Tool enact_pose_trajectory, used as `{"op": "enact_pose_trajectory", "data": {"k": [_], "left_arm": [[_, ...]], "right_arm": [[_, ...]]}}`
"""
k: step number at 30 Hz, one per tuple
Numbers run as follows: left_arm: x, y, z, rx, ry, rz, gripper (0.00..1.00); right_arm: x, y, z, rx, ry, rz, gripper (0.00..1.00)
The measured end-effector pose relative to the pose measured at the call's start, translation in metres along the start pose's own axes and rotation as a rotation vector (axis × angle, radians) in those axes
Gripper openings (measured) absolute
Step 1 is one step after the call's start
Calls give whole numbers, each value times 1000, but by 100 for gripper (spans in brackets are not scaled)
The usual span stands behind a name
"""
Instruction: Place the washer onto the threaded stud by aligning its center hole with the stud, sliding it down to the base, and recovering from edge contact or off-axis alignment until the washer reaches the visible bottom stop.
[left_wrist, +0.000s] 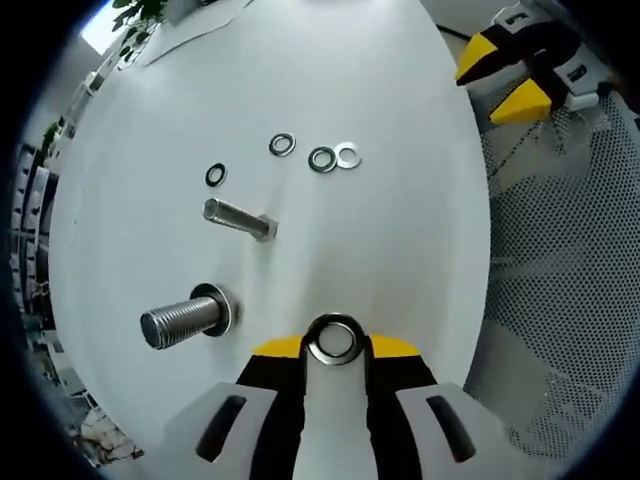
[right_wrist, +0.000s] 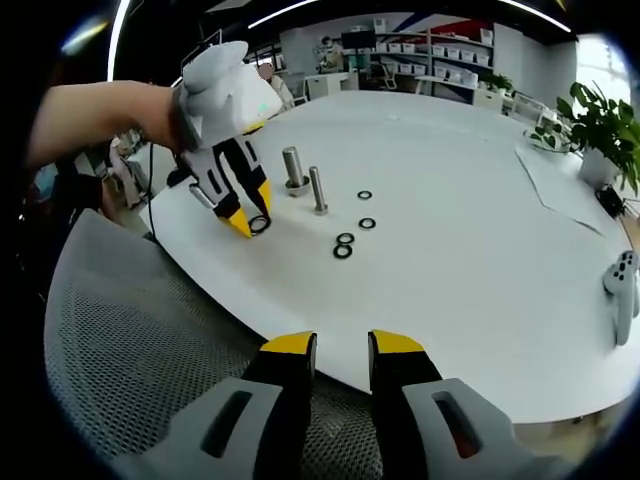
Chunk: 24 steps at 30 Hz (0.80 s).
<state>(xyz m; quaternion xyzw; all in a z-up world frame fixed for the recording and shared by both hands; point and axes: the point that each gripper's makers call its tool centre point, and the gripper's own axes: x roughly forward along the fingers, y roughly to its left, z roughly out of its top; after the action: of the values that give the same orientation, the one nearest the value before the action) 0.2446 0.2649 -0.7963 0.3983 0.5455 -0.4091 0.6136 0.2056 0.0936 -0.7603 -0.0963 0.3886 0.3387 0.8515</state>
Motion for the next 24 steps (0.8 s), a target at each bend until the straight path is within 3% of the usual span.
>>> {"op": "enact_pose_trajectory", "data": {"k": [6,9,24], "left_arm": [[-6,11,-6,-86,-53,57,19],[-12,6,-8,-182,-75,-8,19],[-55,44,-2,-261,-170,86,19]], "right_arm": [[0,0,0,0,-3,1,23],[0,0,1,-1,-3,2,23],[0,0,1,0,-4,2,23]]}}
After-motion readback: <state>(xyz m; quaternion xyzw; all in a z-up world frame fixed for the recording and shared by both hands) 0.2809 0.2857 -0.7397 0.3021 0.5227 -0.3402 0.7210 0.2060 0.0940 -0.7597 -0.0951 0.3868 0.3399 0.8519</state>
